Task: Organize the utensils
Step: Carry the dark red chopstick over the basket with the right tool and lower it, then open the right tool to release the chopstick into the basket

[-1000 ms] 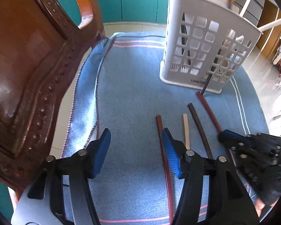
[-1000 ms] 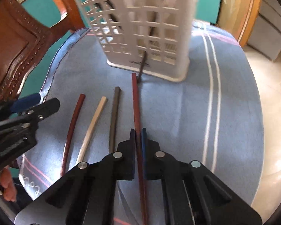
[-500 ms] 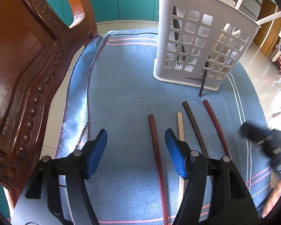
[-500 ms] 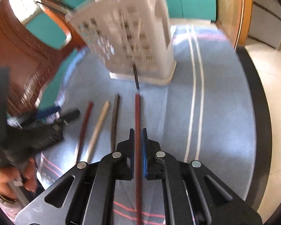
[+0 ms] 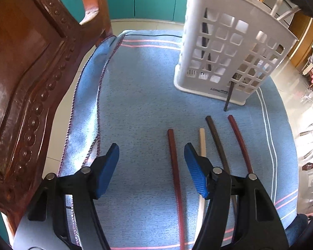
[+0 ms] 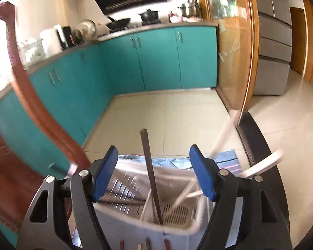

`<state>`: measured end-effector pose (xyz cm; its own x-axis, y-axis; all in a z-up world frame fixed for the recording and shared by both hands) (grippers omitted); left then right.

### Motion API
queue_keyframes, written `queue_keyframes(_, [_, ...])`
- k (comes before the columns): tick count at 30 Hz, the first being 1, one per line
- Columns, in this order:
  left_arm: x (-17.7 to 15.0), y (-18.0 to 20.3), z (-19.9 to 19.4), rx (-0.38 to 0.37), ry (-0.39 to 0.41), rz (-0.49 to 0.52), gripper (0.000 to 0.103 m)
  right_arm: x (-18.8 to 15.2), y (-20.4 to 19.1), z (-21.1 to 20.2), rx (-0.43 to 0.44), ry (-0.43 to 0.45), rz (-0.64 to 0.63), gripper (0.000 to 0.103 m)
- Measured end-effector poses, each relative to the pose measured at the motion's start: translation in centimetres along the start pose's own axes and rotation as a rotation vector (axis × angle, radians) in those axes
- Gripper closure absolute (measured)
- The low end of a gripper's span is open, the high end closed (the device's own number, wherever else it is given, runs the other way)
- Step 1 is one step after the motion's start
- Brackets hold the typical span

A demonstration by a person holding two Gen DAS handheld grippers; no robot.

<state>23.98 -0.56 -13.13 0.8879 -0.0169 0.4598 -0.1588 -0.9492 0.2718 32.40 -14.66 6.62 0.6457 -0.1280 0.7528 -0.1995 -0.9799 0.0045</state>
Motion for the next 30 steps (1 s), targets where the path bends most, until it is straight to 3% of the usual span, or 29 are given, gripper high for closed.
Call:
queue_keyframes(2, [0.1,-0.3,-0.1,-0.002,0.001,-0.003,0.038,-0.1,-1.1,1.3,-0.052,0.019,-0.036,0.048])
queue_keyframes(4, [0.3,-0.6,-0.3,-0.009,0.006,-0.008,0.038,-0.3,-1.9,2.5,-0.064,0.011,-0.059,0.095])
queue_keyframes(11, [0.3,-0.3,-0.3,-0.024,0.002,0.004,0.037,0.7,0.3,0.1,0.005,0.052,0.034,0.095])
queue_keyframes(20, [0.0,0.7,0.2,-0.016,-0.008,0.019,0.037,3.8,4.3,-4.5,0.020,0.209,0.164,0.095])
queue_keyframes(26, [0.2,0.6,0.4,-0.013,-0.010,0.018,0.037,1.5,4.7,-4.1,0.000,0.199,0.106,0.095])
queue_keyframes(30, [0.3,0.1,0.5,-0.009,-0.012,0.013,0.037,0.6,6.0,-7.0,-0.013,0.282,0.112,0.087])
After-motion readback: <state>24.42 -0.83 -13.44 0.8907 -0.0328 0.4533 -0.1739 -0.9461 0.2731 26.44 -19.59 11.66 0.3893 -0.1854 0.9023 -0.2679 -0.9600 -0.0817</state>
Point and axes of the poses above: each gripper's, at about its wrist camera, not at the fingertips, and z roughly the way its jaws point, y to its right, x to its top, the point moved 6 cm from there along z, roughly the way its jaws point, and after that the axes turned 15 degrees about -x, right-handed, at the moved point
